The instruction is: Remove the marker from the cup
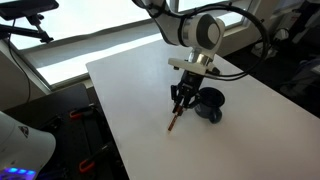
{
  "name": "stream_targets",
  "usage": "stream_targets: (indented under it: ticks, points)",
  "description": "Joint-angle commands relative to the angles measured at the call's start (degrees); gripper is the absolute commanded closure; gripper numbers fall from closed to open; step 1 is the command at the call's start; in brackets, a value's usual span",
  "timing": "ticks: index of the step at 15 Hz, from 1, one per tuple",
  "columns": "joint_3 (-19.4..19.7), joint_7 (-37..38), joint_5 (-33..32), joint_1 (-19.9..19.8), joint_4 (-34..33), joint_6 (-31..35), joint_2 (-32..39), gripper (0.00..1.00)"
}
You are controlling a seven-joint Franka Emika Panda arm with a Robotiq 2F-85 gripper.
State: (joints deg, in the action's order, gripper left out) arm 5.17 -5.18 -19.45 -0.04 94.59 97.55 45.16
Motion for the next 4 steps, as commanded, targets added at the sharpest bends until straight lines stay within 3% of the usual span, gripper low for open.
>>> stream_targets:
  ticks: [1, 4]
  points:
    - [-0.5, 0.2, -0.3, -0.5, -0.3, -0.2, 0.1, 0.77]
    - [-0.6, 0.1, -0.3, -0.5, -0.3, -0.2, 0.4, 0.55]
